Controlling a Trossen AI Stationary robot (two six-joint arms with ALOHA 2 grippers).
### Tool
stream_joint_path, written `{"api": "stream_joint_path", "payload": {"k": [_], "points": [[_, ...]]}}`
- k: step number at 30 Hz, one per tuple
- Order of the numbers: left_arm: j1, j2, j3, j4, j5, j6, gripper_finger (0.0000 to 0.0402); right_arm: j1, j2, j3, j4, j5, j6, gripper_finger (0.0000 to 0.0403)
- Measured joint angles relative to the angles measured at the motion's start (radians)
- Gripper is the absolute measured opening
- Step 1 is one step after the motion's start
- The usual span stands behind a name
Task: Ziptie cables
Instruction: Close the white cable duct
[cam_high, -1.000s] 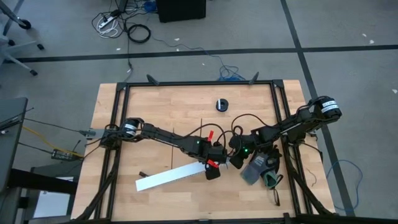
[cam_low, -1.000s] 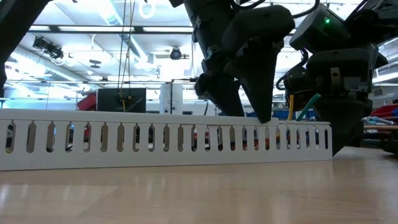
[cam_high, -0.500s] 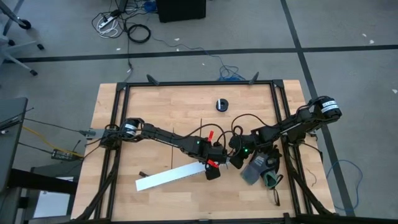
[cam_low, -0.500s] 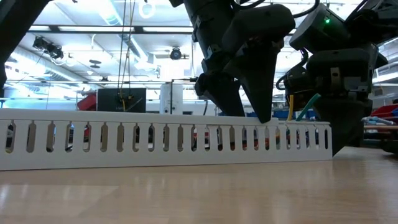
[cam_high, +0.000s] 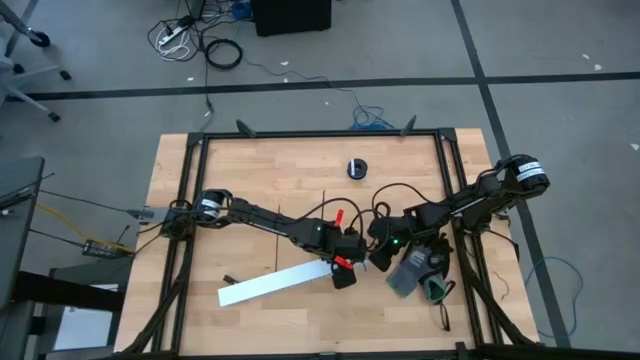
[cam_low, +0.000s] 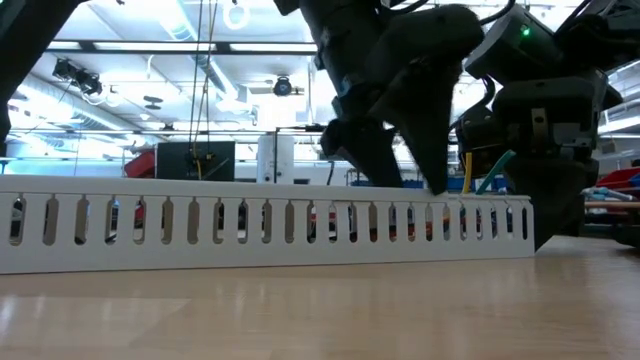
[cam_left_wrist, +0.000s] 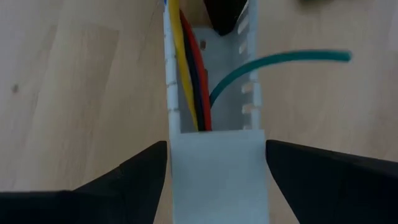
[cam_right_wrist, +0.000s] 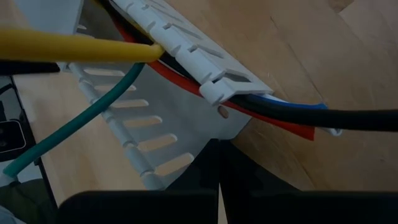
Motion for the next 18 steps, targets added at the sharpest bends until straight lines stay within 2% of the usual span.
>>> {"api": "stream_joint_path", "payload": {"k": [5,13,18], "points": [[0.001,0.029,0.001,0.046,0.027,-0.007,0.0264,0.0,0.0,0.0,0.026,-0.004,0.003,0.0],[0.0,0.035,0.001,0.031,0.046,0.005,0.0227,0.0,0.0,0.0,0.027,-0.004,0.007,0.0],[0.0,0.035,0.001,0.046,0.05,0.007,0.0249,0.0,0.0,0.0,0.027,-0.006,0.005,0.0]]}}
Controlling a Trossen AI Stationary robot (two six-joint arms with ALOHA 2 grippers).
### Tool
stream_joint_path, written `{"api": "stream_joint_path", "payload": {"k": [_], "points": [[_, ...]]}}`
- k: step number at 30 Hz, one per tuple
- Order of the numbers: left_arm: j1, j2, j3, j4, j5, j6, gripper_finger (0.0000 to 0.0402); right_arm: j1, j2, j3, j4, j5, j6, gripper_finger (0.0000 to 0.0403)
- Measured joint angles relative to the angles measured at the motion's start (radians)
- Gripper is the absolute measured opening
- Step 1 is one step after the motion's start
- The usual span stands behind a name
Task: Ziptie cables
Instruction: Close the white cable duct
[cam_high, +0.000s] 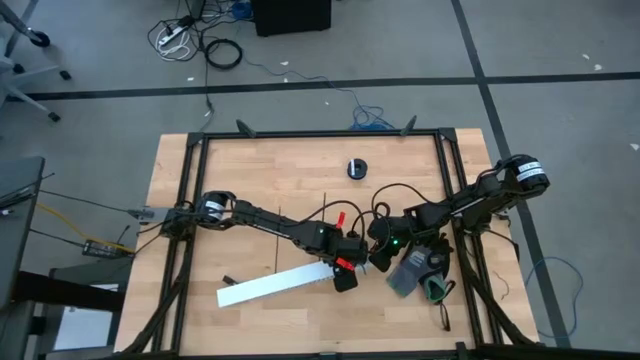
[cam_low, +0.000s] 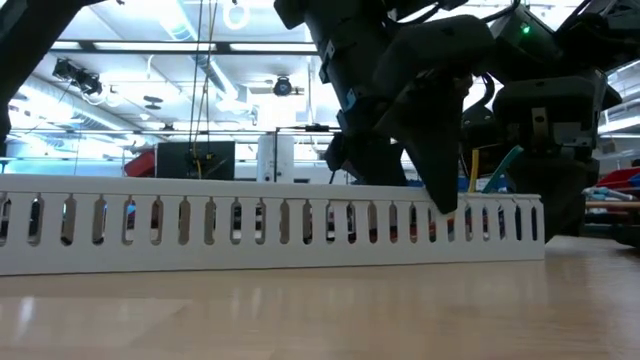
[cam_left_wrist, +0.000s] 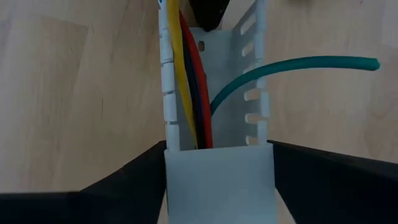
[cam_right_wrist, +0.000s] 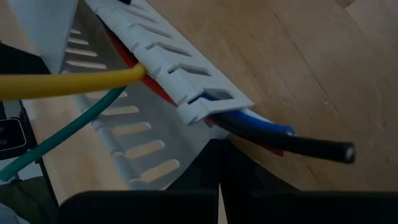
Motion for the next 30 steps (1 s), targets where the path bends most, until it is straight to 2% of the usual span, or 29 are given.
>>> {"api": "stream_joint_path", "payload": {"k": [12,17,30], "points": [[-0.002,-0.001,0.011,0.05,0.045,0.003,0.0333,0.0,0.0,0.001,0.001,-0.003,-0.022,0.0],[-0.002,-0.017,0.013,0.035,0.043,-0.004,0.034,0.0,0.0,0.001,0.0,-0.003,-0.046,0.0],[-0.009,-0.039,0.039,-0.149,0.026,-0.015,0.0339,0.0,0.0,0.001,0.0,-0.004,-0.08,0.0]]}}
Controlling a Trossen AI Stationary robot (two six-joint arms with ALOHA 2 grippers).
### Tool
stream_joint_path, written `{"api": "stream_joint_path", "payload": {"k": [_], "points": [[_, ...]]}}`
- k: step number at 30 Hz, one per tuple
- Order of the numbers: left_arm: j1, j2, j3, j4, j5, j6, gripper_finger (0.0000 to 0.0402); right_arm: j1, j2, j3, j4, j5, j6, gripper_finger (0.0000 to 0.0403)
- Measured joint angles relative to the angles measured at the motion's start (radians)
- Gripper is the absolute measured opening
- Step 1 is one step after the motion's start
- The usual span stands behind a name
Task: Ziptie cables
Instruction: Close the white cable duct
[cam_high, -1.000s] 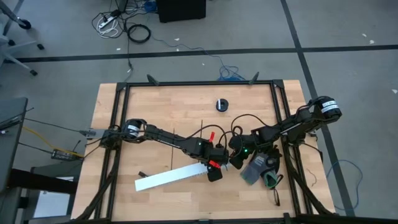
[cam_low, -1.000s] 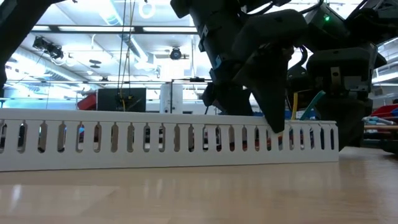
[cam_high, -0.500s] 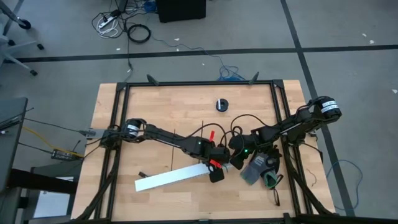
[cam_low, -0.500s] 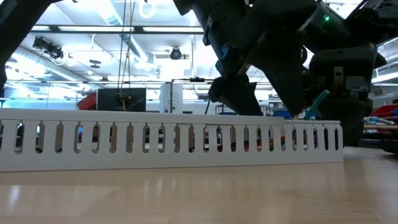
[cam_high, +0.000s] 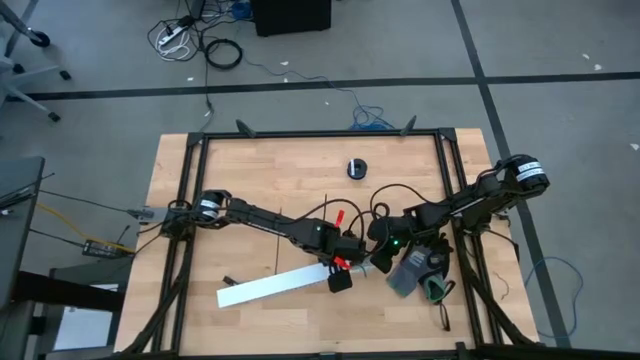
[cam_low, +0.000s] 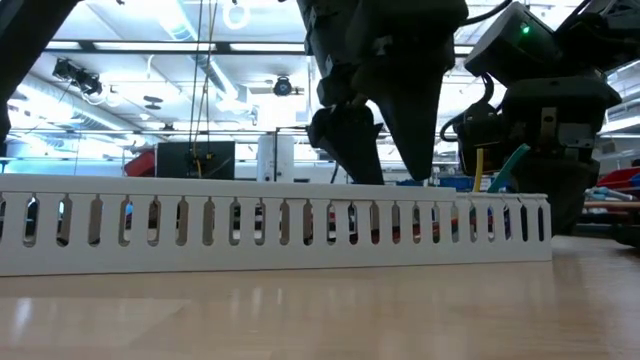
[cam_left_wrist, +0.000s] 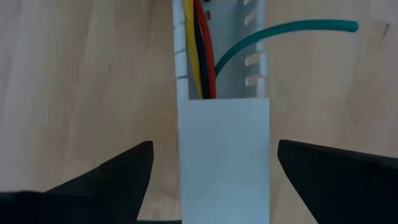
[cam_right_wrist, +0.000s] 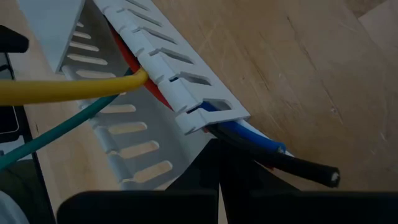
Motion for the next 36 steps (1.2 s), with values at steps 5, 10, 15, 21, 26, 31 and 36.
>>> {"api": "stream_joint_path", "payload": {"k": [5,10,15,21,26,31,36], "points": [[-0.001,0.0,-0.002,0.0,0.01,-0.006,0.0339,0.0,0.0,0.0,0.0,0.0,0.003,0.0],[-0.002,0.0,-0.002,0.001,0.006,-0.01,0.0336,0.0,0.0,0.0,0.0,0.005,0.007,0.0],[-0.005,0.0,-0.002,0.006,-0.001,-0.005,0.0322,0.0,0.0,0.0,0.0,0.007,0.008,0.0],[-0.005,0.0,-0.002,0.015,0.002,0.018,0.0314,0.0,0.0,0.0,0.0,0.008,0.008,0.0],[-0.005,0.0,-0.003,0.014,-0.004,0.028,0.0314,0.0,0.0,0.0,0.0,0.008,0.009,0.0],[-0.005,0.001,-0.003,0.015,-0.017,0.039,0.0314,0.0,0.0,0.0,0.001,0.009,0.009,0.0],[-0.006,0.001,-0.003,0.015,-0.06,0.037,0.0314,0.0,0.0,0.0,0.001,0.01,0.009,0.0]]}}
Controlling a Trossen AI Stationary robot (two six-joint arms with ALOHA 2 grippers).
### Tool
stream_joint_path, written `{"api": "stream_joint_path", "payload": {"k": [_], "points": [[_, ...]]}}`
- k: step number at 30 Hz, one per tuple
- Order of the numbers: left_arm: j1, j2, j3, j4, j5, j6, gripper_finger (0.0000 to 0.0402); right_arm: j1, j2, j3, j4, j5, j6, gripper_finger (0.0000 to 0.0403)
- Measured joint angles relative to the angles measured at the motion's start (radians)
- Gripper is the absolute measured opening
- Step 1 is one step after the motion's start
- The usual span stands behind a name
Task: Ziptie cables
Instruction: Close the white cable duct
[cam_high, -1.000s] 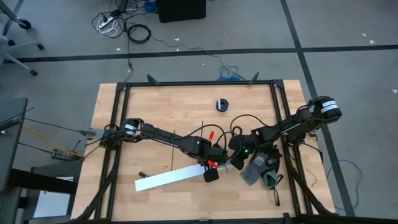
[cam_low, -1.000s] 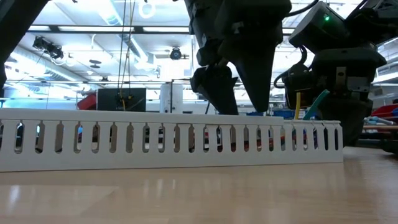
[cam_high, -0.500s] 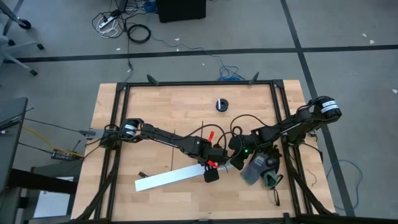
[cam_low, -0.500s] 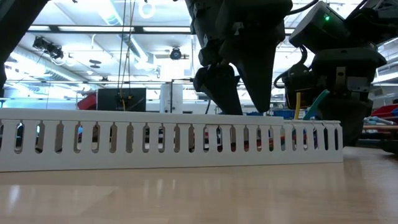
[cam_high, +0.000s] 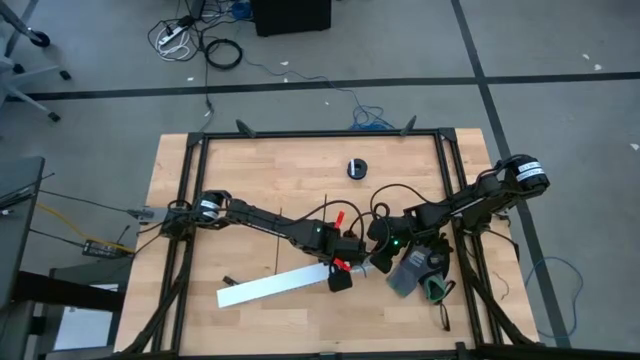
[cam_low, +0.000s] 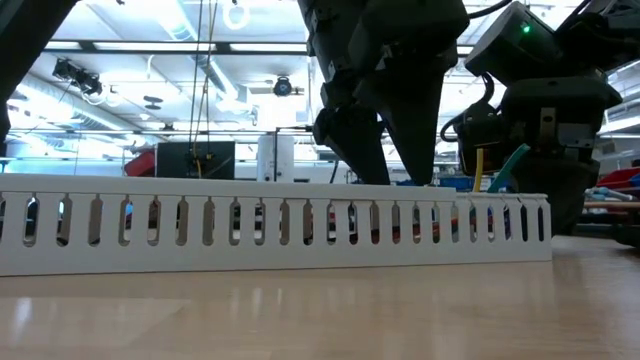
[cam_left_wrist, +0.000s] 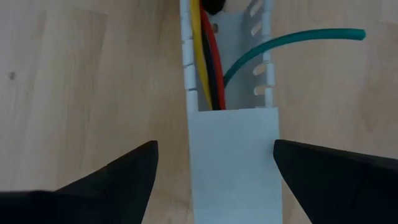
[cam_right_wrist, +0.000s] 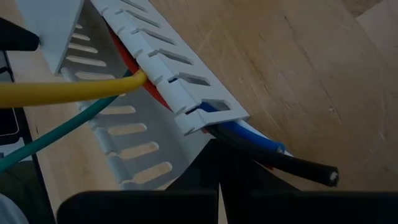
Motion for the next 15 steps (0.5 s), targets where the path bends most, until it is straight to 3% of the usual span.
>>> {"api": "stream_joint_path", "payload": {"k": [15], "points": [[-0.011,0.009,-0.001,0.014,0.0,-0.02,0.0314,0.0,0.0,0.0,0.0,0.016,0.0,0.0]]}}
